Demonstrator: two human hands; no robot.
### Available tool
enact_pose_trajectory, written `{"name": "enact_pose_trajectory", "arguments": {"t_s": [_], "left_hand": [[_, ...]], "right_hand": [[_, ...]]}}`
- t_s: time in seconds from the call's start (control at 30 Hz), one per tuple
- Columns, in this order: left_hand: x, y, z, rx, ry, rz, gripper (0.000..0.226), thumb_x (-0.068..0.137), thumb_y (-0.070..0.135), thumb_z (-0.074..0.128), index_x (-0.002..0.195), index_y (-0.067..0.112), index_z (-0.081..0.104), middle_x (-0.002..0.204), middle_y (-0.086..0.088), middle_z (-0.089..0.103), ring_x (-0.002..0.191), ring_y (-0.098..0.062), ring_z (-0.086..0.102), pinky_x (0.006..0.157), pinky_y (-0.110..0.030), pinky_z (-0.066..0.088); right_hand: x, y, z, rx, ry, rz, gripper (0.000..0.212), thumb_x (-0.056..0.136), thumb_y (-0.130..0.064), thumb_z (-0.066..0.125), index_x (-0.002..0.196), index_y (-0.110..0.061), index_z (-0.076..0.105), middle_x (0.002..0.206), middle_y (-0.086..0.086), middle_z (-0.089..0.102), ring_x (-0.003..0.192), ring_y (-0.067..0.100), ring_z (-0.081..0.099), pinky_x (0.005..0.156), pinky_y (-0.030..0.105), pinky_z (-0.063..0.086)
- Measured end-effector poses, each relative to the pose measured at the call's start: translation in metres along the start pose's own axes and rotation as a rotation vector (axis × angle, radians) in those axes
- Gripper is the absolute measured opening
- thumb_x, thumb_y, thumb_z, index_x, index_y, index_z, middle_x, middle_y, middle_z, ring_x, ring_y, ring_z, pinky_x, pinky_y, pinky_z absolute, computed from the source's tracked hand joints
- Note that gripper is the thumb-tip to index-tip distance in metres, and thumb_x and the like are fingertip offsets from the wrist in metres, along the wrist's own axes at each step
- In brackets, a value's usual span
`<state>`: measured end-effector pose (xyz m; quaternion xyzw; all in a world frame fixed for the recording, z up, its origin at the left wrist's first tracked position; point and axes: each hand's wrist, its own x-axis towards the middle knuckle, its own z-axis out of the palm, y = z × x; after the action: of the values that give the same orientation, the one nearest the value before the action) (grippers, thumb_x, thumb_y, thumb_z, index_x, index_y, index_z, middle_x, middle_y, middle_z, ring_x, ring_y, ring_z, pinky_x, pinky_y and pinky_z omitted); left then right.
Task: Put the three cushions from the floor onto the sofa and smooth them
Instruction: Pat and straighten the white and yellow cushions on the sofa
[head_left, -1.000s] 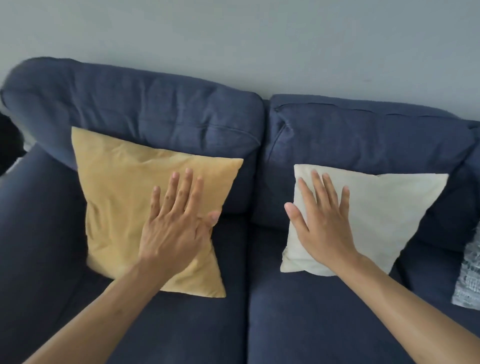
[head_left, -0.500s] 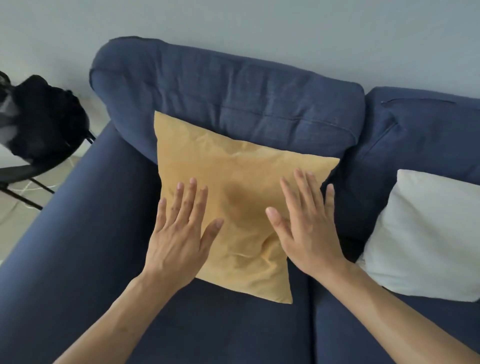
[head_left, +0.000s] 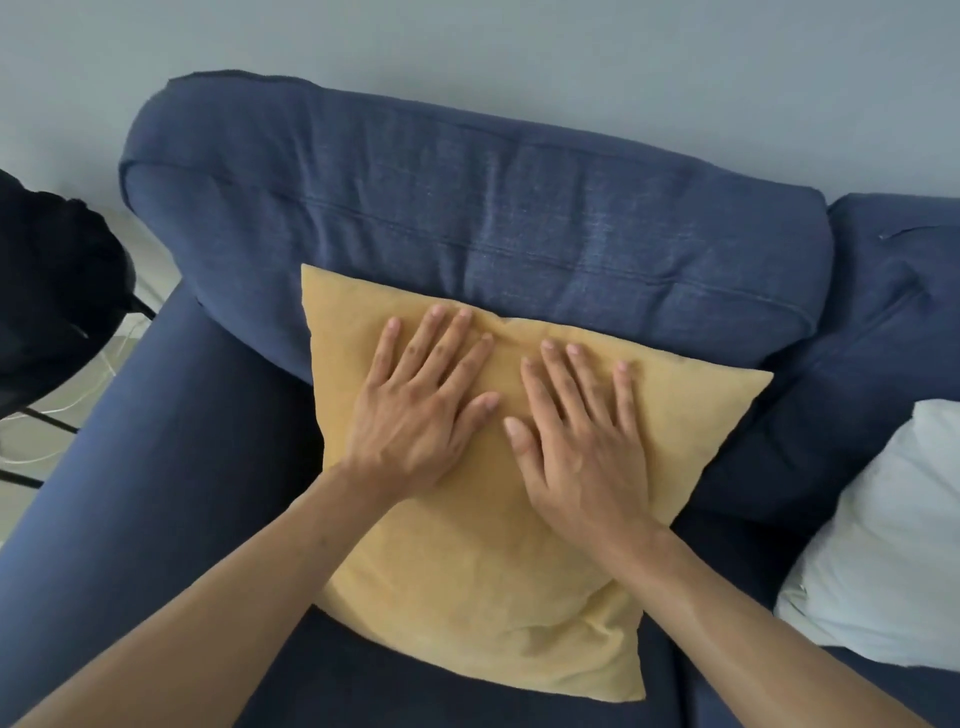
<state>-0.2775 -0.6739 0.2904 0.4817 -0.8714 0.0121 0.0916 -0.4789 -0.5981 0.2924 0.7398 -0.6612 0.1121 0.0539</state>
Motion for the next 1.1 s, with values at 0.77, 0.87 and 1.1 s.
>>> {"name": "enact_pose_trajectory", "arguments": {"t_s": [0.77, 0.87, 1.1], "left_hand": [[0.030, -0.087, -0.061, -0.029, 0.076, -0.094, 0.037, 0.111, 0.035, 0.044, 0.107, 0.012, 0.073, 0.104, -0.008, 0.071, 0.104, -0.036, 0.060, 0.095, -0.054, 0.042], [0.029, -0.091, -0.078, -0.090, 0.259, -0.091, 0.029, 0.111, 0.031, 0.050, 0.103, 0.011, 0.070, 0.101, -0.009, 0.069, 0.099, -0.036, 0.058, 0.093, -0.054, 0.041], [0.032, -0.096, -0.081, -0.048, 0.128, -0.158, 0.033, 0.111, 0.034, 0.049, 0.111, 0.012, 0.073, 0.110, -0.012, 0.070, 0.107, -0.038, 0.058, 0.100, -0.056, 0.040]], "right_hand": [[0.007, 0.043, -0.071, 0.288, 0.034, 0.532, 0.017, 0.112, -0.019, 0.053, 0.112, -0.012, 0.068, 0.115, 0.004, 0.056, 0.100, 0.023, 0.058, 0.102, 0.053, 0.051], [0.015, 0.037, -0.092, 0.303, 0.205, 0.490, 0.014, 0.111, -0.014, 0.055, 0.111, -0.009, 0.068, 0.110, 0.000, 0.052, 0.097, 0.006, 0.047, 0.118, 0.057, 0.043], [0.036, 0.038, -0.092, 0.340, 0.144, 0.492, 0.016, 0.111, -0.020, 0.057, 0.115, -0.015, 0.072, 0.120, 0.003, 0.059, 0.109, 0.022, 0.060, 0.105, 0.047, 0.051]]}}
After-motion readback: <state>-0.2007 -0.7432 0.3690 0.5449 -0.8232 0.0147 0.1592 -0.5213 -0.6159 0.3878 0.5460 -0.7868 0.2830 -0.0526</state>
